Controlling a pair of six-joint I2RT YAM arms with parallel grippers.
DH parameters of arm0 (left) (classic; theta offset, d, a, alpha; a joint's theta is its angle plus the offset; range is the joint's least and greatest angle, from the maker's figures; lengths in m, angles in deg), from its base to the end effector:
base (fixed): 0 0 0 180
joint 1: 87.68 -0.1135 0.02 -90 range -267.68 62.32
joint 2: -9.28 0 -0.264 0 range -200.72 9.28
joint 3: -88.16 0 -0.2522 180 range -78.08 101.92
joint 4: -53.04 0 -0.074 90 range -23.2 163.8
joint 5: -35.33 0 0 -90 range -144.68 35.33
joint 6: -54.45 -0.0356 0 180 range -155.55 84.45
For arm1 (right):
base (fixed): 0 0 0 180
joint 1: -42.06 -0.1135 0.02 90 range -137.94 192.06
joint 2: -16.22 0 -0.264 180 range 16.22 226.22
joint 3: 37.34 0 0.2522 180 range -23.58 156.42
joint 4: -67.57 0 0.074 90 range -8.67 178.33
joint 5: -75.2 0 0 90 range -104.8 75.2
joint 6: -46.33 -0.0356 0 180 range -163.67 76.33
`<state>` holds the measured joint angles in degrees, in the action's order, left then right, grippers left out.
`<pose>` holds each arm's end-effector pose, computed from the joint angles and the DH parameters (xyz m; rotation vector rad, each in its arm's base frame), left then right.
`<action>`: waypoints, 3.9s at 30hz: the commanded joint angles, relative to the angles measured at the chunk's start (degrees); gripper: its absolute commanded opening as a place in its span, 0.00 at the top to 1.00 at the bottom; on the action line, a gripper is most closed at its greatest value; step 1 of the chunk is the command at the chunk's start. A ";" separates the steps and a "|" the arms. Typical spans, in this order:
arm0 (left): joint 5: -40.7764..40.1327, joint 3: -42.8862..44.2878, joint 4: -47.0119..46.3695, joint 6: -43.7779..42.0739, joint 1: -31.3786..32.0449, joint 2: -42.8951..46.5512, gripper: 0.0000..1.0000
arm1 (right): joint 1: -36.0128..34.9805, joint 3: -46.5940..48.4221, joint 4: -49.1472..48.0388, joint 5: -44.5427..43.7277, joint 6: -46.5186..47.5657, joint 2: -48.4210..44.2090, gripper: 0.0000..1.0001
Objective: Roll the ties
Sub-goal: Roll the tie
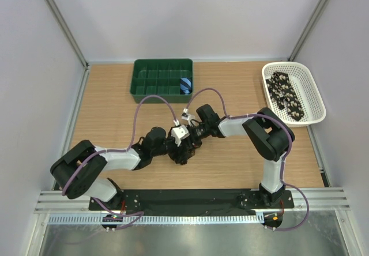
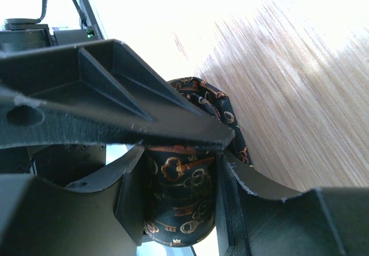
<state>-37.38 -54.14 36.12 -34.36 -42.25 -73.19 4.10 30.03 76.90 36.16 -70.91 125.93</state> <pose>0.1749 -0.1926 0.1472 0.9804 1.8950 -0.8033 0.2631 0.2403 0.1165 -0.6788 2.5755 1.5470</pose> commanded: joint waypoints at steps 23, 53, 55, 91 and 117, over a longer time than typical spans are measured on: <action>-3.15 -0.22 -3.52 -1.81 0.36 -0.23 0.28 | 1.22 -2.01 -0.32 0.02 1.23 0.59 0.87; -1.22 2.50 3.95 -2.42 0.36 -3.66 0.47 | 10.17 -4.73 4.07 -2.88 1.84 -11.69 0.31; -1.13 3.39 5.80 -2.42 0.36 -3.57 0.47 | 10.71 -7.45 6.34 -6.12 2.89 -15.56 0.31; -2.97 8.04 15.81 2.06 0.45 -2.69 0.47 | -55.47 19.86 37.82 -100.17 24.33 0.74 0.58; -2.63 20.09 35.51 8.04 0.54 -4.45 0.47 | -50.90 30.86 48.64 -109.67 32.16 20.81 0.40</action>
<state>-40.02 -36.26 68.08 -27.78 -41.66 -77.98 -48.07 60.74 125.84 -76.55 -37.73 145.05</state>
